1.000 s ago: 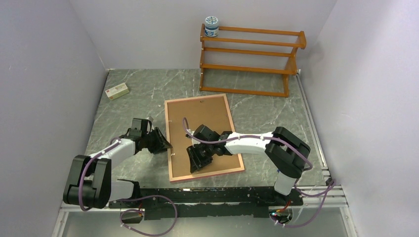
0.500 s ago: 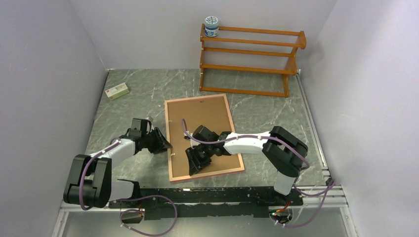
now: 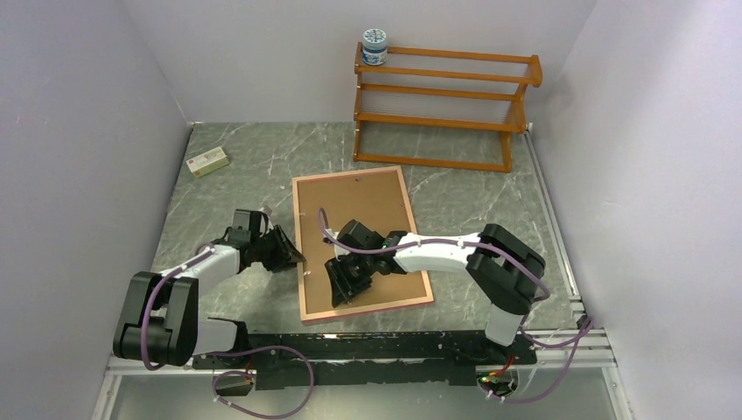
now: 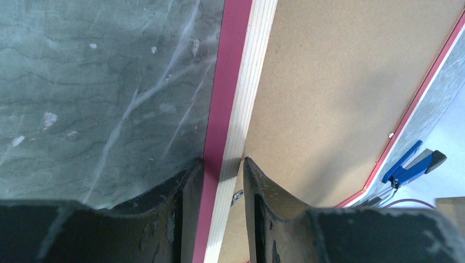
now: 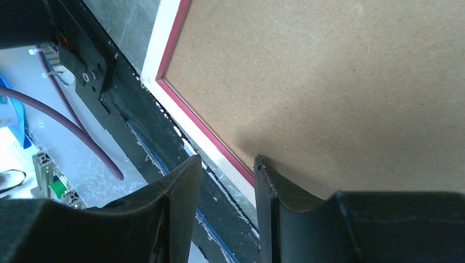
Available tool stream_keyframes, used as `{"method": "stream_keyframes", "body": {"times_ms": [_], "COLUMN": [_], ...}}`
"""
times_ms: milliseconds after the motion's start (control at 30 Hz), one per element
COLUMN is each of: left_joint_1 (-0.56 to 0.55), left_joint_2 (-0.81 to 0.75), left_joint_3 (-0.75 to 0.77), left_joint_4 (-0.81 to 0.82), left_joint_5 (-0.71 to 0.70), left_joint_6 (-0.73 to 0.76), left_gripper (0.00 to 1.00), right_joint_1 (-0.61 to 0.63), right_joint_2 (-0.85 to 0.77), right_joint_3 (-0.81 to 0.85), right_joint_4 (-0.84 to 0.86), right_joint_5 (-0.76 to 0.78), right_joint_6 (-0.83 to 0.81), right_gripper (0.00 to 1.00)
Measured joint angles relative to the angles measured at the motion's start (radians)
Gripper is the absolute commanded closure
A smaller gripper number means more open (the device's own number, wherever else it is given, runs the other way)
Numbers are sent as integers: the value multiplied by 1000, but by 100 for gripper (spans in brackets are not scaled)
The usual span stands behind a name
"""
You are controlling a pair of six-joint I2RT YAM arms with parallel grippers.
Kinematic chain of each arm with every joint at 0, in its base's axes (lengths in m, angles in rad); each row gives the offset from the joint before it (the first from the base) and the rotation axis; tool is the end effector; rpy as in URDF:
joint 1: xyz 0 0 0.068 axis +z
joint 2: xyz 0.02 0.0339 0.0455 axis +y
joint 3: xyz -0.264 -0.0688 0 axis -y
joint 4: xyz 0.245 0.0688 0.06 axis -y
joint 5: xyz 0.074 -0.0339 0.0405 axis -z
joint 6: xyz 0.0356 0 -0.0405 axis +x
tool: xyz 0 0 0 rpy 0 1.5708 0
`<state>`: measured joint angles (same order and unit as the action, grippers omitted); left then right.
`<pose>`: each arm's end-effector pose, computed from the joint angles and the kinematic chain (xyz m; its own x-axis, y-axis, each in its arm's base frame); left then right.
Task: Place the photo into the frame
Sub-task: Install the photo frame at the center of the board.
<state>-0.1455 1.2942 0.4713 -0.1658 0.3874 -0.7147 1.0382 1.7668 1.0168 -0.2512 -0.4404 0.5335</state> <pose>0.2131 -0.0448 0.1393 -0.8469 -0.4892 -0.2084 -0.2851 0.7486 -0.5987 0.1641 0.3082 0.1599 -0.8239 -0.4918 -0.2818 -0.5540 0.5939 0.5834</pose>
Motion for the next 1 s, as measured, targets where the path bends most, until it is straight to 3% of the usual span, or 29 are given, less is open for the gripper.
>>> {"method": "stream_keyframes", "body": {"times_ms": [367, 1000], "left_joint_1": [0, 0], "left_joint_2": [2, 25], "left_joint_3": [0, 11], "left_joint_4": [0, 0], "left_joint_5": [0, 0], "left_joint_6": [0, -8], "left_gripper": [62, 62], "right_joint_1": [-1, -3], "right_joint_2": [-24, 23], "right_joint_3": [0, 14], "right_joint_4": [5, -17], "right_joint_5": [81, -7], "right_joint_6": [0, -48], "right_gripper": [55, 57]}}
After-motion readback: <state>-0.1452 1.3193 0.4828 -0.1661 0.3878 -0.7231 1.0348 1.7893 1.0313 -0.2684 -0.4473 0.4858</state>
